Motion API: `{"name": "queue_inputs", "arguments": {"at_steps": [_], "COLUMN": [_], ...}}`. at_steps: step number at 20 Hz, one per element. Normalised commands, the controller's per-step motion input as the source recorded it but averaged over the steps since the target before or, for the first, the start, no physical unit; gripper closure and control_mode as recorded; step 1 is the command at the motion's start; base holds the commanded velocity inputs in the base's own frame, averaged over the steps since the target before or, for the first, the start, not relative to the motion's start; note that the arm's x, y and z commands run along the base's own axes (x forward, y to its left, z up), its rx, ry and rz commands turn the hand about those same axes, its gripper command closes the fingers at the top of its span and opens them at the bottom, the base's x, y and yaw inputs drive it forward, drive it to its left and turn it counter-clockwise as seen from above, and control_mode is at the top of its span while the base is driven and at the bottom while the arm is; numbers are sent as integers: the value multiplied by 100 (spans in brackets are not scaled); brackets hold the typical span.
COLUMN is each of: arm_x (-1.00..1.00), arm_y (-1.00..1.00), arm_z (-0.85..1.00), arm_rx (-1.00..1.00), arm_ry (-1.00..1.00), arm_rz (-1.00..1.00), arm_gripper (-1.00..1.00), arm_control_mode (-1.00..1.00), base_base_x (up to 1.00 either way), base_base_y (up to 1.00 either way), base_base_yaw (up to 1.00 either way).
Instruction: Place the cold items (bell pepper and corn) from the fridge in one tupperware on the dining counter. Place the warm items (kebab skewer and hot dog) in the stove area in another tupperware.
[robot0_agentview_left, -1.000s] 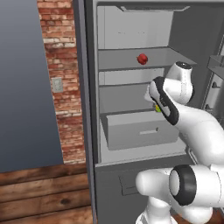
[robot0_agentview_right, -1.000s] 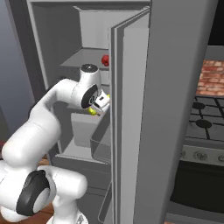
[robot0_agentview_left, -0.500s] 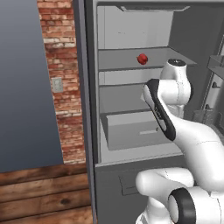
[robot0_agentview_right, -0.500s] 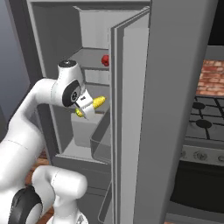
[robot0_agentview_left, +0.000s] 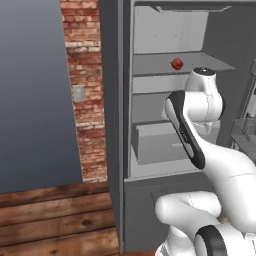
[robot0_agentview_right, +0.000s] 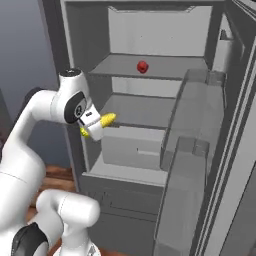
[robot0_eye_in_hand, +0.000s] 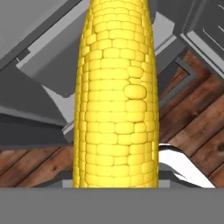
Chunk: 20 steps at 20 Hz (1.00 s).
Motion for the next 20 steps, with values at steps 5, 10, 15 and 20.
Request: {"name": "queue_inputs", "arguments": {"at_steps": [5,10,15,20], "arm_x": [0,0,0,0], "arm_y": [0,0,0,0], "arm_z": [0,0,0,0], "arm_rx": [0,0,0,0], "arm_ry": [0,0,0,0], "arm_rz": [0,0,0,0], "arm_gripper": [100,100,100,100], "arm_control_mode": [100,100,100,100], "base_base_x": [-33,-58,-53,-52], "base_base_y": [80,55,45,40], "base_base_yaw": [-22,-100,-100,-100]}}
